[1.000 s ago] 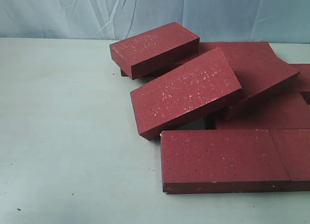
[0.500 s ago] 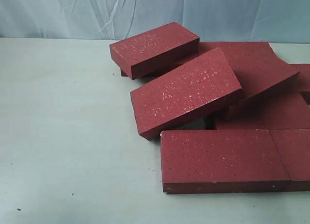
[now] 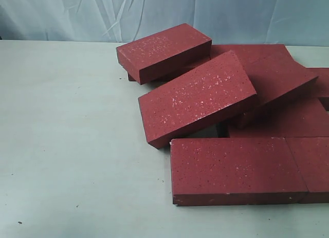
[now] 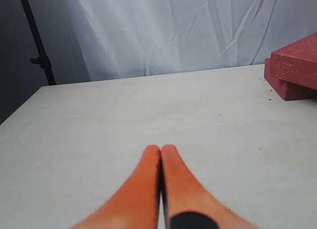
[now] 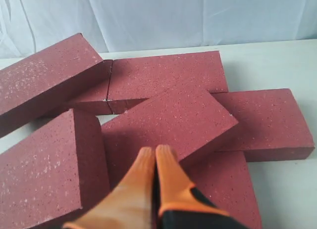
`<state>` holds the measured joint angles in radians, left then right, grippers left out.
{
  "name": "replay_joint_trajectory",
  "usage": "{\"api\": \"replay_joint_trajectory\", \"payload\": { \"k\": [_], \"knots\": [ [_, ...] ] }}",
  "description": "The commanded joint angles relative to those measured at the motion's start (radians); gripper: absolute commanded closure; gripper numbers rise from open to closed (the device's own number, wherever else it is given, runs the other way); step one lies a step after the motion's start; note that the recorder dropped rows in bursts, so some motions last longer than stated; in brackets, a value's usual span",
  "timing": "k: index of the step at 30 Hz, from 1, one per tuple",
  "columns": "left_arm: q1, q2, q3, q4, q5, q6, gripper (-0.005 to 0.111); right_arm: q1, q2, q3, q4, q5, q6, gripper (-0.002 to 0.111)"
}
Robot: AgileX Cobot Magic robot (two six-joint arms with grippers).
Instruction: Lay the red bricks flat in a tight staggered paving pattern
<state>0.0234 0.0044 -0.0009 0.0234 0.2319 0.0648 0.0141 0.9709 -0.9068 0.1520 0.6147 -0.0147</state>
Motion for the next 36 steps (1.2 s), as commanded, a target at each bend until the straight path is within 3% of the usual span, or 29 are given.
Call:
{"api": "replay_joint_trajectory", "payload": {
  "k": [1,11,22,36],
  "knots": [
    [0.005,-0.004,0.001,0.0,-0.008,-0.005,0.107,-0.003,0.045,-0.007,0.062,-0.043,-0.011,0.109],
    [0.005,-0.004,0.001,0.0,-0.008,-0.005,0.107,0.002,0.215,-0.007,0.132,0.065,-0.116,0.109],
    [0.005,-0.004,0.001,0.0,-0.004,-0.005,0.107,0.113,0.4,-0.018,0.134,0.034,-0.15,0.109],
    [0.005,-0.004,0.001,0.0,-0.006,-0.005,0.107,0.279,0.604,-0.175,0.167,0.03,-0.15,0.109]
  ]
}}
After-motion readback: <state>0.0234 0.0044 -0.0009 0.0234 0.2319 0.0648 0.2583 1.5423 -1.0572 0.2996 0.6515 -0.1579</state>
